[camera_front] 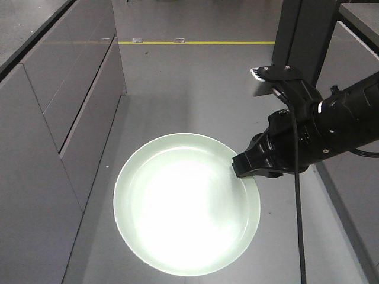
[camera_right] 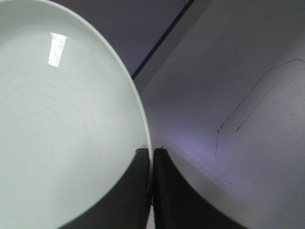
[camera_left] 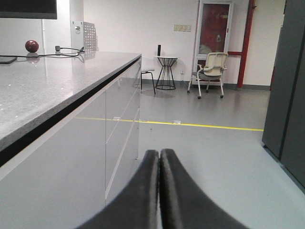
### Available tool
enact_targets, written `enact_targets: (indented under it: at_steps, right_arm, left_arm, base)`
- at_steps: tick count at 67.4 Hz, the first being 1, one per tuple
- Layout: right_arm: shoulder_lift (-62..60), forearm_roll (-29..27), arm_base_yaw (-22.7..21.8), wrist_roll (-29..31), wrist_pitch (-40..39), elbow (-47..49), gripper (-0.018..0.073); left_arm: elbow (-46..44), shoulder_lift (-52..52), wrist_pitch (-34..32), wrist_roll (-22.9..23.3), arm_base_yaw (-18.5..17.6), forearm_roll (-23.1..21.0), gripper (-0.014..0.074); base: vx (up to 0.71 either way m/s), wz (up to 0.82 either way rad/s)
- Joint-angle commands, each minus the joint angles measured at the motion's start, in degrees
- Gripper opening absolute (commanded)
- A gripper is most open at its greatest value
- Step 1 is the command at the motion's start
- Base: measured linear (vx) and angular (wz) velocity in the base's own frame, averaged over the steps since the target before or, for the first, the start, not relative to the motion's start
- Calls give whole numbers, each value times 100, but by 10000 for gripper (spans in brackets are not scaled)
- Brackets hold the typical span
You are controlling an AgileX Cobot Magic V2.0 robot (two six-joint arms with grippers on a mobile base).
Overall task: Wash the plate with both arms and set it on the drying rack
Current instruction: 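Drive forward along the aisle carrying the plate in the right gripper, then continue driving and turn toward the kitchen counter with the plate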
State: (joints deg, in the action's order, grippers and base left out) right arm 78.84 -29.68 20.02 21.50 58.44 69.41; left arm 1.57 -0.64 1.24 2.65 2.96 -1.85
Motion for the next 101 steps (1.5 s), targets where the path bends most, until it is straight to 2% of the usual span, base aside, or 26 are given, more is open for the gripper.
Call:
enact_targets:
  at_steps: [1,101]
  right_arm:
    - [-196,-204,-16,42,-198,151,-1]
    - [-196,-204,-16,42,-198,151,-1]
  left_arm:
    - [-150,-87,-438,34,9,-16,-6]
    - [-150,-87,-438,34,9,-16,-6]
  base:
    - [16,-2]
    - [16,-1]
